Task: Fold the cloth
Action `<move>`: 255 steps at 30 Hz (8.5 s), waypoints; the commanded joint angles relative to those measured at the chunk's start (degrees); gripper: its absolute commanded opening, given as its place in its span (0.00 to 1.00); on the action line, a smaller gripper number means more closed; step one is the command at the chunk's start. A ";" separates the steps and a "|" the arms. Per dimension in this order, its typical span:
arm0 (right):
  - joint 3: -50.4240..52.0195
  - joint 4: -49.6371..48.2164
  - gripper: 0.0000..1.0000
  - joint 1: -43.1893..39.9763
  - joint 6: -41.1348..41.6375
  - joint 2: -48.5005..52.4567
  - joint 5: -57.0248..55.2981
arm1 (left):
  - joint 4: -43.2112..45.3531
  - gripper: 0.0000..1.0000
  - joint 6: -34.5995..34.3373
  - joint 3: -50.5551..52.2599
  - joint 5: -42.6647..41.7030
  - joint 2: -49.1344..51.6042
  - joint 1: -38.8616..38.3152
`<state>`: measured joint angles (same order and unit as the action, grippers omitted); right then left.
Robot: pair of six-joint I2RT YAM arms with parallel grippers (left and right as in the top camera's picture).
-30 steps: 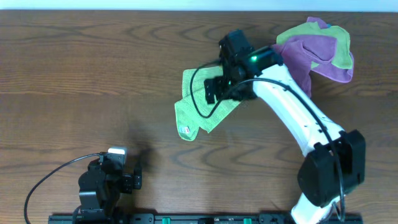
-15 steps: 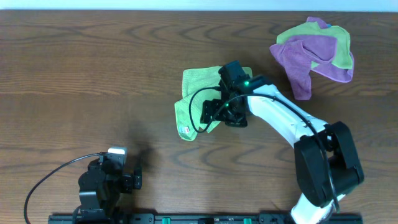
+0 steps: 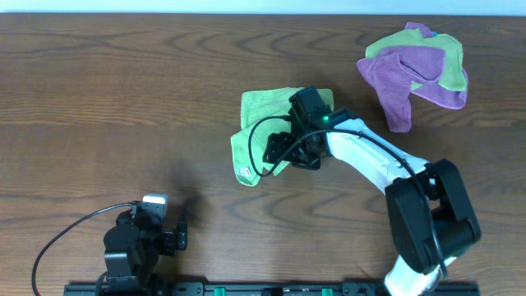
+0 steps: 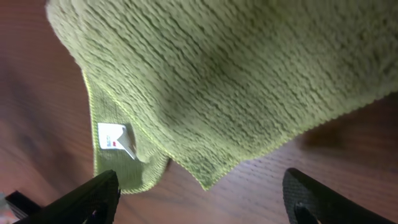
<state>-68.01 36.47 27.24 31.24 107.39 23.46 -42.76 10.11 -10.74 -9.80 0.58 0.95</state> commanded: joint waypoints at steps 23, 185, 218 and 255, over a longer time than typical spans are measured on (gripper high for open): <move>0.17 -5.22 0.07 2.21 1.22 6.05 2.45 | -0.68 0.95 -2.34 1.14 0.74 -0.37 -0.24; 8.13 5.27 0.62 -17.49 -37.40 -6.43 -4.37 | -5.20 0.95 -16.13 -38.27 -27.76 56.85 -0.28; 8.07 21.90 0.41 -17.42 -41.13 -8.41 1.11 | -4.68 0.96 -16.09 -38.27 -27.04 56.87 -0.28; 19.12 24.79 0.59 -29.83 -24.41 -38.93 3.08 | 2.49 0.95 -24.26 -36.22 -44.11 78.79 -1.46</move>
<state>-49.93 61.82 -0.86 5.91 69.38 22.83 -40.53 -13.96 -47.92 -51.00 76.88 0.43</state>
